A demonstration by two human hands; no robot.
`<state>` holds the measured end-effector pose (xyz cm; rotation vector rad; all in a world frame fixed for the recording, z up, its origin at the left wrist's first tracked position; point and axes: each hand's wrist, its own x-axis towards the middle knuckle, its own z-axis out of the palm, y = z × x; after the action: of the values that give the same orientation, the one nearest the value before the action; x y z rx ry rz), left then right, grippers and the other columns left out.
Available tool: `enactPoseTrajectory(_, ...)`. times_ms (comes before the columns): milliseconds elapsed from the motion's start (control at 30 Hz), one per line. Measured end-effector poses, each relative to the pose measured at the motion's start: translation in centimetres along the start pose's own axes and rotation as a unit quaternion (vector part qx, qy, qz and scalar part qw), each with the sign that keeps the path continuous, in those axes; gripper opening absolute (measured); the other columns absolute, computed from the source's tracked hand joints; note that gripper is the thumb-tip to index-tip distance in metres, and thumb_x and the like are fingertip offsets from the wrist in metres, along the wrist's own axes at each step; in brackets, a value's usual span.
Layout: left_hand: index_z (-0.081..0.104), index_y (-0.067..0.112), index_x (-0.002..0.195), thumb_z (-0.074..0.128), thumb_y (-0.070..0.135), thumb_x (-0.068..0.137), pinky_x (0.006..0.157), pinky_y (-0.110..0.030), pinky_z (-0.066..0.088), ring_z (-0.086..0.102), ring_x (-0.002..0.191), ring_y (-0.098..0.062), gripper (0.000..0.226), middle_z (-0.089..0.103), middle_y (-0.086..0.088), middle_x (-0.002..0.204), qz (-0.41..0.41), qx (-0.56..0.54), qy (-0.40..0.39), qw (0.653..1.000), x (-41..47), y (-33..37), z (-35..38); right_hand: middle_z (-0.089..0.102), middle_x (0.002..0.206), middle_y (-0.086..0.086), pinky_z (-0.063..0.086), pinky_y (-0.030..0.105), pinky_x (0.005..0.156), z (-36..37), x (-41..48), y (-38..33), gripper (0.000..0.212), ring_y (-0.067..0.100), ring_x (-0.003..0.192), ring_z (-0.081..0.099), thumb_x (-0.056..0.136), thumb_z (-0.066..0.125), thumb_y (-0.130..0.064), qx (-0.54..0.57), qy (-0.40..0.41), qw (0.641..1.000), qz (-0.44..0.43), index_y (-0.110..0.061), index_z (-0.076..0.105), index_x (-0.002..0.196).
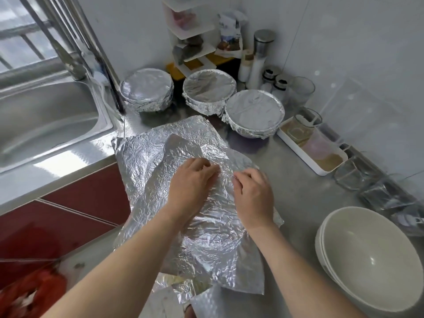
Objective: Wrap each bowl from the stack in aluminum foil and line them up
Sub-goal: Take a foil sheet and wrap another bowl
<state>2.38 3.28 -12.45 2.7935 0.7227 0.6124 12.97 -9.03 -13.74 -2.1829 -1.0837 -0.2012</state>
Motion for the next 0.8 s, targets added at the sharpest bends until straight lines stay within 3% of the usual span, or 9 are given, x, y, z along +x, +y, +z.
enactPoseTrajectory(200, 0.075, 0.017, 0.107, 0.065, 0.027, 0.092, 0.059, -0.032, 0.05, 0.058, 0.082, -0.023, 0.02, 0.068, -0.001, 0.092, 0.011, -0.034, 0.0, 0.999, 0.6, -0.6, 0.5, 0.064, 0.082, 0.007, 0.051, 0.032, 0.069, 0.4, 0.1, -0.1, 0.014, 0.028, 0.076, 0.06, 0.074, 0.077, 0.002, 0.008, 0.016, 1.0, 0.018, -0.003, 0.073, 0.087)
enactPoseTrajectory(333, 0.076, 0.014, 0.105, 0.066, 0.025, 0.091, 0.06, -0.035, 0.052, 0.059, 0.077, -0.023, 0.02, 0.067, -0.002, 0.087, -0.007, -0.079, -0.004, 0.997, 1.0, -1.1, 0.6, 0.064, 0.082, 0.009, 0.039, 0.021, 0.072, 0.7, 0.1, 0.0, 0.013, 0.028, 0.075, 0.06, 0.076, 0.076, 0.004, 0.026, 0.022, 0.999, 0.04, -0.001, 0.074, 0.087)
enactPoseTrajectory(400, 0.077, 0.011, 0.099, 0.065, 0.023, 0.089, 0.061, -0.035, 0.053, 0.061, 0.074, -0.025, 0.02, 0.067, -0.004, 0.085, -0.014, -0.094, 0.002, 0.995, 1.2, -1.2, 0.7, 0.065, 0.083, 0.01, 0.039, 0.023, 0.072, 0.7, 0.1, 0.1, 0.012, 0.028, 0.077, 0.06, 0.078, 0.074, 0.003, 0.035, 0.012, 0.998, 0.05, -0.001, 0.073, 0.088)
enactPoseTrajectory(500, 0.077, 0.008, 0.093, 0.06, 0.024, 0.089, 0.059, -0.037, 0.053, 0.06, 0.071, -0.025, 0.023, 0.066, -0.005, 0.082, -0.014, -0.094, 0.023, 0.995, 1.3, -1.4, 0.8, 0.064, 0.088, 0.008, 0.05, 0.036, 0.073, 0.4, 0.2, 0.1, 0.007, 0.027, 0.081, 0.058, 0.083, 0.07, -0.002, 0.038, -0.015, 0.997, 0.06, -0.005, 0.071, 0.088)
enactPoseTrajectory(567, 0.075, 0.011, 0.101, 0.056, 0.028, 0.094, 0.063, -0.039, 0.054, 0.061, 0.08, -0.025, 0.027, 0.068, -0.005, 0.092, 0.011, -0.064, 0.022, 0.998, 1.1, -1.3, 0.6, 0.063, 0.091, 0.006, 0.051, 0.039, 0.074, 0.0, 0.6, 0.0, 0.005, 0.027, 0.083, 0.057, 0.084, 0.069, -0.005, 0.013, -0.02, 0.999, 0.041, -0.007, 0.07, 0.088)
enactPoseTrajectory(700, 0.063, 0.02, 0.128, 0.041, 0.04, 0.099, 0.085, -0.04, 0.053, 0.06, 0.112, -0.027, 0.041, 0.064, -0.004, 0.128, 0.082, -0.012, -0.061, 0.995, 1.0, -0.7, 0.5, 0.067, 0.098, 0.008, 0.053, 0.039, 0.074, 0.6, 1.2, -1.1, 0.012, 0.029, 0.087, 0.062, 0.085, 0.068, -0.005, -0.015, -0.045, 0.999, -0.013, -0.005, 0.07, 0.098)
enactPoseTrajectory(800, 0.066, 0.021, 0.125, 0.043, 0.038, 0.099, 0.078, -0.037, 0.057, 0.066, 0.103, -0.024, 0.039, 0.069, 0.001, 0.12, 0.069, -0.042, -0.067, 0.995, 1.0, -0.8, 0.5, 0.069, 0.095, 0.008, 0.053, 0.038, 0.072, 1.2, 1.1, -1.2, 0.016, 0.03, 0.085, 0.064, 0.09, 0.064, -0.009, -0.012, -0.072, 0.997, -0.004, -0.006, 0.069, 0.104)
